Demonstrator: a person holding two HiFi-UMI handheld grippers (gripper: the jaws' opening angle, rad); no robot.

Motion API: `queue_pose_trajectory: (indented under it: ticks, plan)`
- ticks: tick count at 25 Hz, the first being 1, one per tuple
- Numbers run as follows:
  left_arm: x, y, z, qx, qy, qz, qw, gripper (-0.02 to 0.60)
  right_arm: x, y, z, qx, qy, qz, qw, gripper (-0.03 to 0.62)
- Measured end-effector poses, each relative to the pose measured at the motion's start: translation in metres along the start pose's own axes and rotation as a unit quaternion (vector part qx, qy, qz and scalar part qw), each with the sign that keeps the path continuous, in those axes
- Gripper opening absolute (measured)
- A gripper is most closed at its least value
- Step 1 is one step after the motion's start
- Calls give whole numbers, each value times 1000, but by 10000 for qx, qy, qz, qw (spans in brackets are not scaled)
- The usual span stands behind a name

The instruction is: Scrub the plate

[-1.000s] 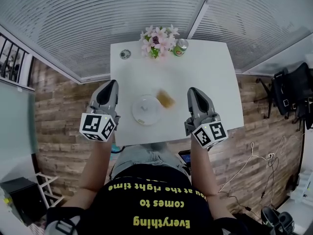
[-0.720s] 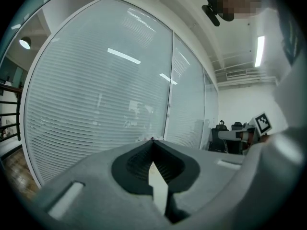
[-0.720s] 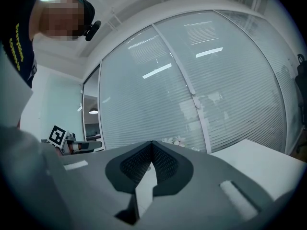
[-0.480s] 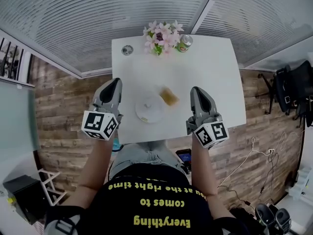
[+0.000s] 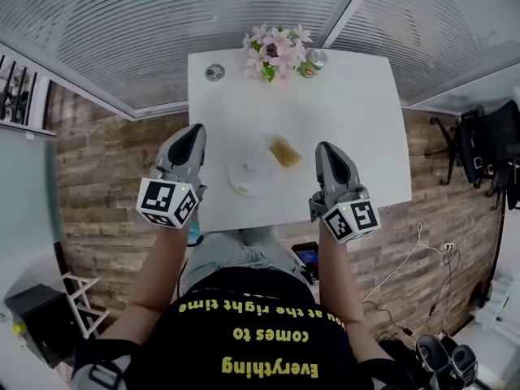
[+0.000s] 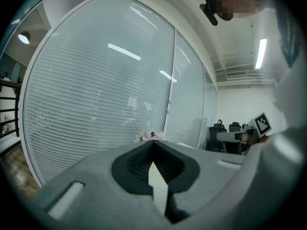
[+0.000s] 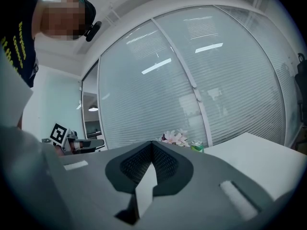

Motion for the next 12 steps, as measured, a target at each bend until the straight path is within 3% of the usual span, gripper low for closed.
queue_pose_trajectory:
  ticks: [12]
  plan:
    - [-1, 15, -10, 87, 84, -161, 9998, 0, -17, 15, 0, 139, 49, -164, 9998, 6]
Point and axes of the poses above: the fingertips, and each gripper's own axes: x backward along the fingers, z to its right, y out of its underside, the point moved 8 cm from there along x, backward along the fingers, and after that the axes turned 13 degrees about y, right-handed, at the moved point
